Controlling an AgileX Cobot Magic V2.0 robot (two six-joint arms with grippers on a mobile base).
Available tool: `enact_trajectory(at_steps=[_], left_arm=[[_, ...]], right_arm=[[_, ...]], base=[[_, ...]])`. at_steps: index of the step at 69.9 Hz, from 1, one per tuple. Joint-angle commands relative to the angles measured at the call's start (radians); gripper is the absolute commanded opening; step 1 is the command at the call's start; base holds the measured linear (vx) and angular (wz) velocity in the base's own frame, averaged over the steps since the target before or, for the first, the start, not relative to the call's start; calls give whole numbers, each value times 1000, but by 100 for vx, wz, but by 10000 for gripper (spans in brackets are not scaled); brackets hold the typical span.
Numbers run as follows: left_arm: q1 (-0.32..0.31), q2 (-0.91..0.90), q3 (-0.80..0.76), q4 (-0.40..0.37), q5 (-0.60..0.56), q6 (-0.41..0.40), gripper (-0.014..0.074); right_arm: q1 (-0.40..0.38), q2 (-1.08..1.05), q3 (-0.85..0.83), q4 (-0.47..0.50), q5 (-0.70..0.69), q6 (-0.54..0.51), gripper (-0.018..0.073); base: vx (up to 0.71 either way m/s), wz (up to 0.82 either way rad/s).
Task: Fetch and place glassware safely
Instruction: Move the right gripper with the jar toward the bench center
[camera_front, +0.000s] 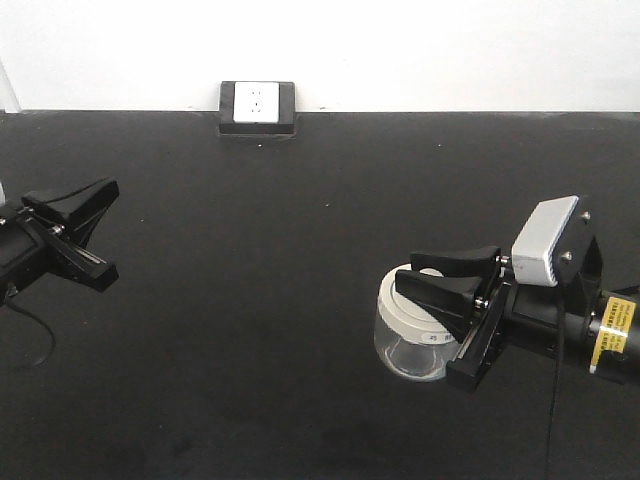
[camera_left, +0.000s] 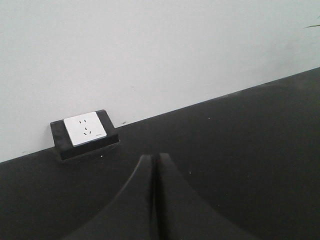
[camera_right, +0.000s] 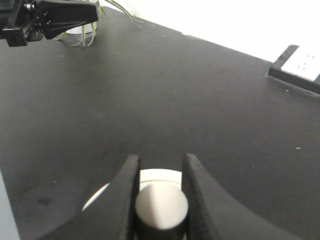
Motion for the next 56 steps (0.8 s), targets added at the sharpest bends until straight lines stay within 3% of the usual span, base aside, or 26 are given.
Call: enact_trajectory(at_steps=[1,8,13,21,34,56], left_arm=[[-1,-26,-21,-34,-68,-8,-7],[-1,-26,-21,-34,-68,-8,-7],[-1,-26,-21,-34,-68,-8,-7],[-1,-26,-21,-34,-68,-8,-7],[-1,-26,-21,-34,-68,-8,-7],[-1,-26,-21,-34,-68,-8,-7]], right_arm=[[-4,-21,-31,90,-44,29,-1],[-4,-8,-36,210,12,10,-1],[-4,10,-55,256,28,-58,-1],[-3,67,-115,256,3,-176,-1],[-3,208,-259,251,-41,-190,-1],[30,462,-497,158,-104,-280,-1]], base=[[0,0],[0,0],[0,0],[0,0],[0,0],[0,0]])
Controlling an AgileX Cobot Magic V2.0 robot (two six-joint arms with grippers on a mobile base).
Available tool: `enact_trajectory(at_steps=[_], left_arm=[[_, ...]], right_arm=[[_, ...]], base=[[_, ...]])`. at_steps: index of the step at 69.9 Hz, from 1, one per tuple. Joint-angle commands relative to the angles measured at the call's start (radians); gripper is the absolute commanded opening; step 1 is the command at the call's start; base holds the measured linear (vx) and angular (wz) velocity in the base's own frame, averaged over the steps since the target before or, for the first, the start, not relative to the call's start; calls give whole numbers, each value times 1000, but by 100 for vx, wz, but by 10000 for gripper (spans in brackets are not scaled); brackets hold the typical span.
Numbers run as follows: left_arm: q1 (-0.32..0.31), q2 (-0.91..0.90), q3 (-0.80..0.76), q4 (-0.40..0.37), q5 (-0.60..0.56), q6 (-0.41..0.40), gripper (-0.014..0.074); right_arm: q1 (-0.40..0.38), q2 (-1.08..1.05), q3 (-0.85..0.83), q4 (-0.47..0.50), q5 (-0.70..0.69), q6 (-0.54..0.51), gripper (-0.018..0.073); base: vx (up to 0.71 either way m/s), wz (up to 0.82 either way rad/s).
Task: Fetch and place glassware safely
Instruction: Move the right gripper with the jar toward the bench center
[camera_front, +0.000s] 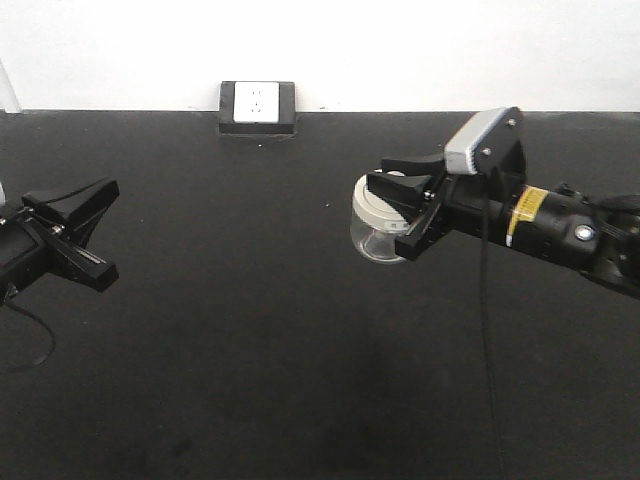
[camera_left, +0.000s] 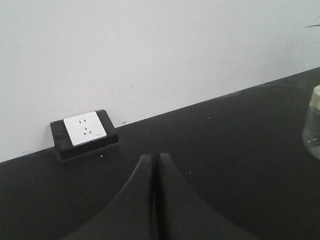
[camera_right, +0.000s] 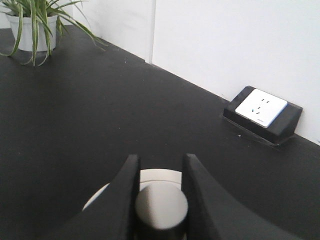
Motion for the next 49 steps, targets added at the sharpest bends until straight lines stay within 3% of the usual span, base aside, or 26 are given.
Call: enact_trajectory(at_steps=[1,9,17,30,49], left_arm=[[-1,-26,-21,-34,-68,-8,-7],[-1,-26,-21,-34,-68,-8,-7],[-1,-26,-21,-34,-68,-8,-7],[-1,-26,-21,-34,-68,-8,-7],[-1,-26,-21,-34,-68,-8,-7]], right_arm=[[31,24,-95,2,-79,-43,-1],[90,98,-157,-7,-47,-48,-1],[127,171,-196,56,-33,-38,-1],[125,259,-203,163,-34,-67,-1],[125,344,-203,178,-68,-118,-1]], base=[[0,0],[0,0],[0,0],[0,0],[0,0]])
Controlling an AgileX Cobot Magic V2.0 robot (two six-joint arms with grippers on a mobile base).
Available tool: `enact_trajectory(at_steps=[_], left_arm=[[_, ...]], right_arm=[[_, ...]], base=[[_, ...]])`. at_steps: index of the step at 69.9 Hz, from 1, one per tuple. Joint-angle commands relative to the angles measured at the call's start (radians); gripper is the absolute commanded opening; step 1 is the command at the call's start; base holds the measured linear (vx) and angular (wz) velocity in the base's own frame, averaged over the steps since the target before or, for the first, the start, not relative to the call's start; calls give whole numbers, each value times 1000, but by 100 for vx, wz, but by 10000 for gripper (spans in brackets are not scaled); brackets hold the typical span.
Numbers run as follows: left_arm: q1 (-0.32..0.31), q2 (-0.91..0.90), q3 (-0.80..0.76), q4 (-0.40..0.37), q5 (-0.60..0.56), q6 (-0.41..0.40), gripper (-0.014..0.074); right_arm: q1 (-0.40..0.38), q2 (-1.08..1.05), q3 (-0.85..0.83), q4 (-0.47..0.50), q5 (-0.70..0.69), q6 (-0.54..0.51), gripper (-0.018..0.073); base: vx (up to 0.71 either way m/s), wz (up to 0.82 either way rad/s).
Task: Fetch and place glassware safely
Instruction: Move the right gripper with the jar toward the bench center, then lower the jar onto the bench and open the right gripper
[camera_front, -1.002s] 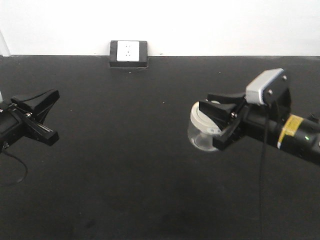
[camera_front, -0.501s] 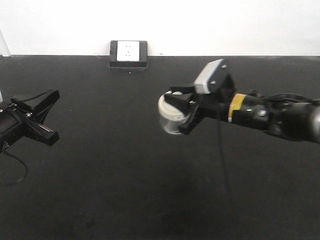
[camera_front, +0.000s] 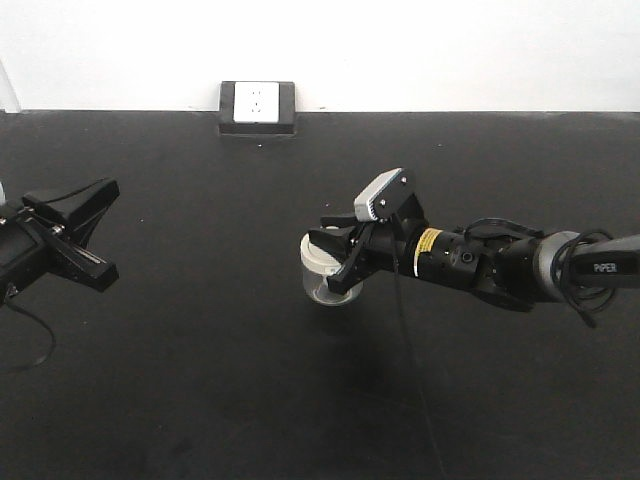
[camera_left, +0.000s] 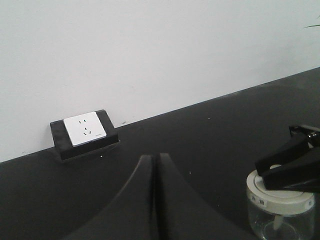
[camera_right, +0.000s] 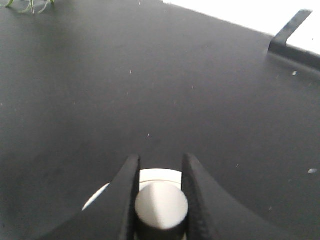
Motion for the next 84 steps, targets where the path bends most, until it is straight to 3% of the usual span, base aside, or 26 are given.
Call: enact_trajectory(at_steps=[1,19,30,38,52,59,84], left_arm=[[-1,-26,-21,-34,-68,-8,-7],[-1,-26,-21,-34,-68,-8,-7],[-1,-26,-21,-34,-68,-8,-7],[-1,-26,-21,-34,-68,-8,-7],[-1,-26,-21,-34,-68,-8,-7],[-1,-26,-21,-34,-68,-8,-7],[-1,-26,-21,-34,-68,-8,-7]], right_arm=[[-5,-40,-36,49,-99,-16,-1],[-5,-23,-36,47,-98,-15,4],[-5,-23,-36,45,-98,-2,78],[-5,-23,-36,45,-104,0,218],[-5,-23,-36,45,-114,1,596],[-5,-23,-36,45,-125,16,730],[-5,-44,-36,38,-124,34,680]], base=[[0,0],[0,0],[0,0],[0,0],[0,0],[0,0],[0,0]])
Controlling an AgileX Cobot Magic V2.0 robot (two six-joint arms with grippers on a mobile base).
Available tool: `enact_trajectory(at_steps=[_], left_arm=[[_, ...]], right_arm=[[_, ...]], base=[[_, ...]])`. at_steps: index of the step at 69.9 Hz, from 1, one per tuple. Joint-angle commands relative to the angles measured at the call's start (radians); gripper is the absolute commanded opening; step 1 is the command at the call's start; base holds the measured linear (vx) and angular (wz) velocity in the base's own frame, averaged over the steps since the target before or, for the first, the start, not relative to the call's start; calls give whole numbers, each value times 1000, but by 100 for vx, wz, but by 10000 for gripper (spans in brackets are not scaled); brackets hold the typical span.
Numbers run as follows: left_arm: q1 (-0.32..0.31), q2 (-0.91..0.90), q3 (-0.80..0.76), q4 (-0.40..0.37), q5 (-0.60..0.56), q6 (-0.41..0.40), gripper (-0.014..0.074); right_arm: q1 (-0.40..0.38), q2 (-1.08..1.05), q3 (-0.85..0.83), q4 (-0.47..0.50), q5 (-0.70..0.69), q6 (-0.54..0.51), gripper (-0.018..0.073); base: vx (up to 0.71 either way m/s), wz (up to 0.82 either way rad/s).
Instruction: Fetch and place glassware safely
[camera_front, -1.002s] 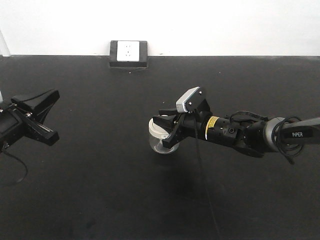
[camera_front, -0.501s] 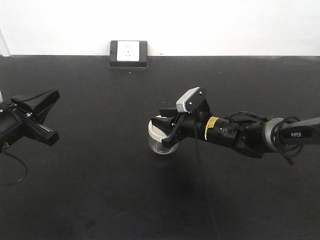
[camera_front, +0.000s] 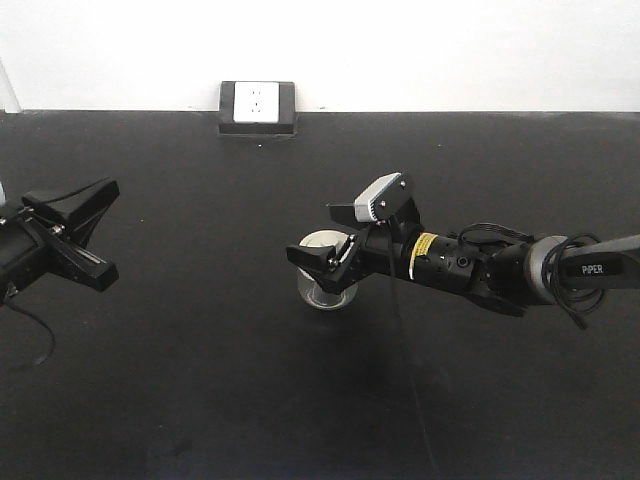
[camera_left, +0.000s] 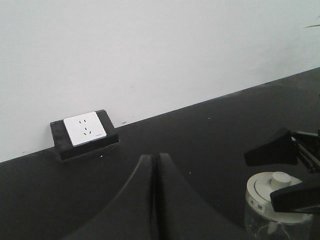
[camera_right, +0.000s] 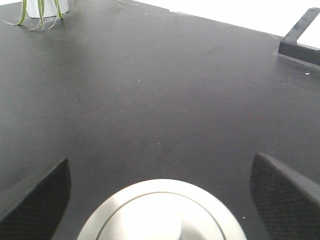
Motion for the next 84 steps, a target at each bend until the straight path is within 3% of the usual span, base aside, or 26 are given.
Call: enact_trajectory(at_steps=[1,13,28,41,49,66,84], left_arm=[[-1,-26,-21,-34,-68,-8,-7],[-1,-26,-21,-34,-68,-8,-7],[-1,-26,-21,-34,-68,-8,-7],[-1,-26,-21,-34,-68,-8,-7],[-1,-26,-21,-34,-68,-8,-7],[-1,-26,-21,-34,-68,-8,-7],[-1,-26,-21,-34,-68,-8,-7]], right_arm=[[-5,-77,-24,22,-66,0,674],[-5,-155,-24,21,-12,16,606],[-5,-314,-23,-58,187,153,447],[-5,-491,-15,-211,417,370,185],[-5,-607,38,-226,511,448,-16],[-5,-911,266,-192,769,488,-8],[-5,-1161,491,-188,829,490,-6]], base=[[0,0],[0,0],[0,0],[0,0],[0,0],[0,0],[0,0]])
